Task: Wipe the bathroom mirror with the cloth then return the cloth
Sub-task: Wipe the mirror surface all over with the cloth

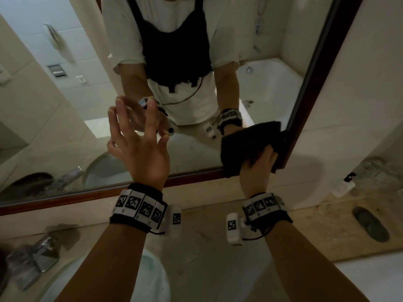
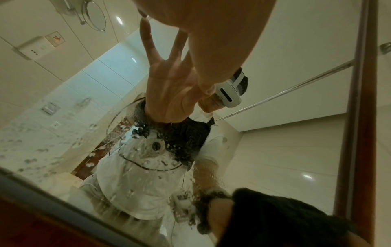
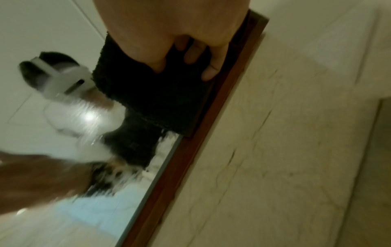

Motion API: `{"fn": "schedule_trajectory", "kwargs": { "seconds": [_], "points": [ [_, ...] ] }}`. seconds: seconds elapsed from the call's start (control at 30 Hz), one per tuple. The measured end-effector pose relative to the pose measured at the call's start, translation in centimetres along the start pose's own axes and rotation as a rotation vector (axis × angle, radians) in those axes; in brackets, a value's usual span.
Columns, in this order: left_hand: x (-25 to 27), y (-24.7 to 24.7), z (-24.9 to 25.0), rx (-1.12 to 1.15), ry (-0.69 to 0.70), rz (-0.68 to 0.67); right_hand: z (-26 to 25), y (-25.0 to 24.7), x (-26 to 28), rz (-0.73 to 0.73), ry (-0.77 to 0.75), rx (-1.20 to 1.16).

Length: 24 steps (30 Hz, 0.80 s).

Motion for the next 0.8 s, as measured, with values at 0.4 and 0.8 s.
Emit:
{"fn": "schedule_trajectory", "kwargs": {
  "seconds": [0.4,0.8],
  "points": [
    [0.0,-0.4,0.1,-0.010,-0.003,-0.064,-0.6,1.1,0.1,-0.085,-0.013,-0.020],
    [0.1,-0.1,0.2,-0.025,-0.007,-0.044,-8.4,-4.2,-7.7,0.036,-0.174,0.075]
  ]
}}
Point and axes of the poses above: each hand's wrist, its own x-axis away from the middle knuckle, its own y-axis out of the palm, z = x × y, the point moved 10 cm from there along -x, towards the middle knuckle, and after that the axes turned 14 degrees about -y, right-handed, at the moved point
